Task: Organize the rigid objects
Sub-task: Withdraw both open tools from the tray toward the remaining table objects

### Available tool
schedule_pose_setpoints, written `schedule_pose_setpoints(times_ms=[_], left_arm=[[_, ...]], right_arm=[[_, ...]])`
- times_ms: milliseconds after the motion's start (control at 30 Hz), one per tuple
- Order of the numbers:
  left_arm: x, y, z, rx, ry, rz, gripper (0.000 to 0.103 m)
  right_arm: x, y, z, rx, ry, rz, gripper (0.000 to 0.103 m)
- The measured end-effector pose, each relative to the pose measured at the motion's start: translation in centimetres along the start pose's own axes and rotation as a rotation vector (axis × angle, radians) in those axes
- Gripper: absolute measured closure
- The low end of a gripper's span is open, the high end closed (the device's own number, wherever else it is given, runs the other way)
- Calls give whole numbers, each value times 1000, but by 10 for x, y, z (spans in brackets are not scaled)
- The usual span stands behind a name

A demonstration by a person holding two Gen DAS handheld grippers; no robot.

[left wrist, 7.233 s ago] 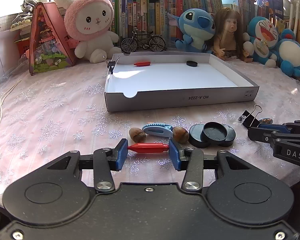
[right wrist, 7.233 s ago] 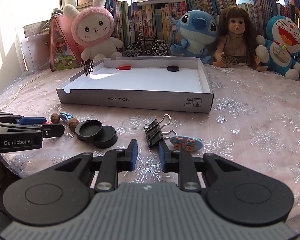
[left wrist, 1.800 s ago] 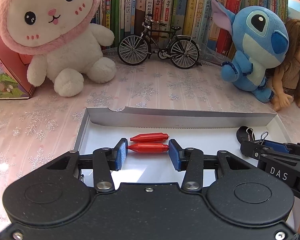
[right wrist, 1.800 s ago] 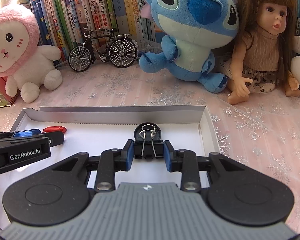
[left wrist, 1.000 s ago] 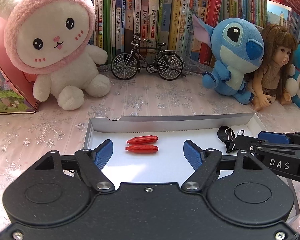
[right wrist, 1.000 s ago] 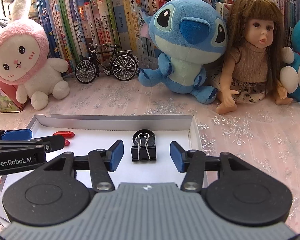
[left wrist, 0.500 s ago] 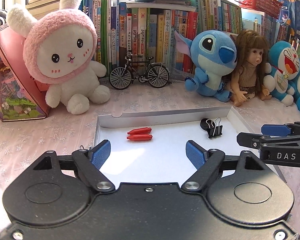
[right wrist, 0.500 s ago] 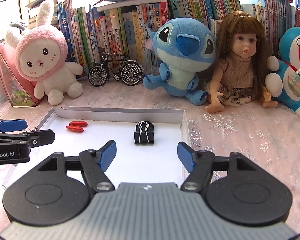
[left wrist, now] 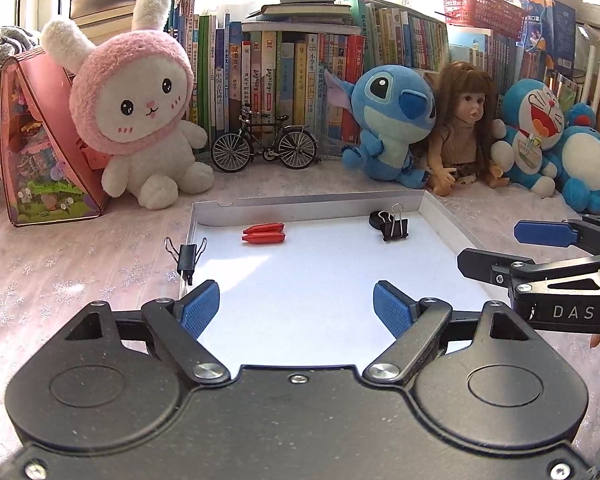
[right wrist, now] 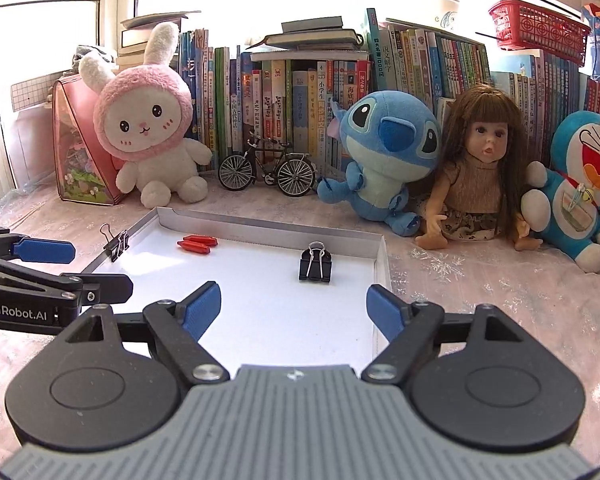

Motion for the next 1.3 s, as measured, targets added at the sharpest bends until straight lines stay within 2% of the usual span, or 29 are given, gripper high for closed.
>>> schedule_pose_setpoints(times_ms=[633, 833, 1133, 1300], left_arm=[[-65, 47, -1, 30, -4, 65, 19], [-85, 51, -8, 22, -3, 40, 19], [-103, 52, -20, 51, -16, 16, 19], [-108, 56, -28, 42, -13, -2, 28]], right_arm=[[-58, 27, -26, 0, 56, -10, 14], [-72, 34, -37, -14, 96, -20, 14], [-87, 34, -46, -9, 122, -67, 14], [-92, 35, -47, -32, 154, -76, 14]])
Point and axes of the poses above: each gripper's, at about its wrist camera, not at the fingertips, and y roughly against the way its jaws point, z to its right, x to its top, the point moved 1 cm from there along -y, roughly the way its jaws point, and after that the axes turned 11 degrees about x, right-handed, at the moved point
